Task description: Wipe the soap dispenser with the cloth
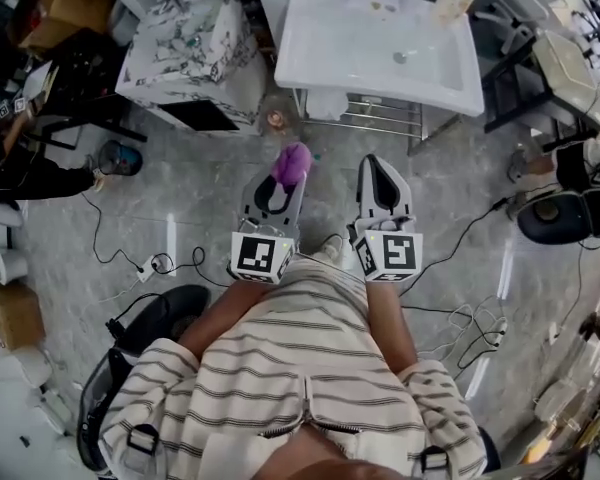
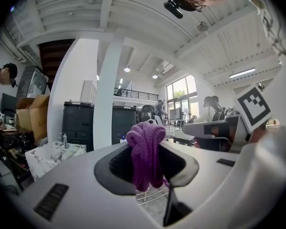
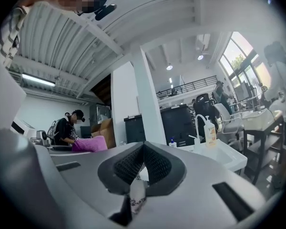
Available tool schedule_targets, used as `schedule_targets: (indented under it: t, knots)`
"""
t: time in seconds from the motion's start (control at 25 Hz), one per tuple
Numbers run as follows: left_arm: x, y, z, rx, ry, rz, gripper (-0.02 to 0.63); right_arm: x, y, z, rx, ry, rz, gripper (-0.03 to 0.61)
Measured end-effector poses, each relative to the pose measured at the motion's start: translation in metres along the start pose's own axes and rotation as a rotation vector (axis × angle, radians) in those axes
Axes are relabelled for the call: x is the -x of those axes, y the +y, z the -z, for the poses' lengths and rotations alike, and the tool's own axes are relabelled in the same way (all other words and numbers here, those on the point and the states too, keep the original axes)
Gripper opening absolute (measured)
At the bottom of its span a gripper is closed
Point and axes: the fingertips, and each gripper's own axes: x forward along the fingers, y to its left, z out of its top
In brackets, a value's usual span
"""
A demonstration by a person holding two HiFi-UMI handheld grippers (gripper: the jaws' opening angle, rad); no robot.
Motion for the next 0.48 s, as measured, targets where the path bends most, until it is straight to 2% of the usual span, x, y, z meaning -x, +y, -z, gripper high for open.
schedule_targets:
  t: [0.2,0.36,0.48]
  knots:
    - [-0.006,-0.011,-0.001,-0.016,-0.006,0.013,0.118,-0.002,-0.003,0.003,-0.006,-0.003,-0.026,0.009]
    - [-0.023,-0.021,0.008,-0.017,0.022,0.051,0.118,-0.013,-0.008,0.008,0.000,0.021,-0.035,0.009]
    - [-0.039,-0.021,0.008,-0.012,0.010,0.083,0.119,-0.026,-0.014,0.010,0.011,0.033,-0.026,0.009]
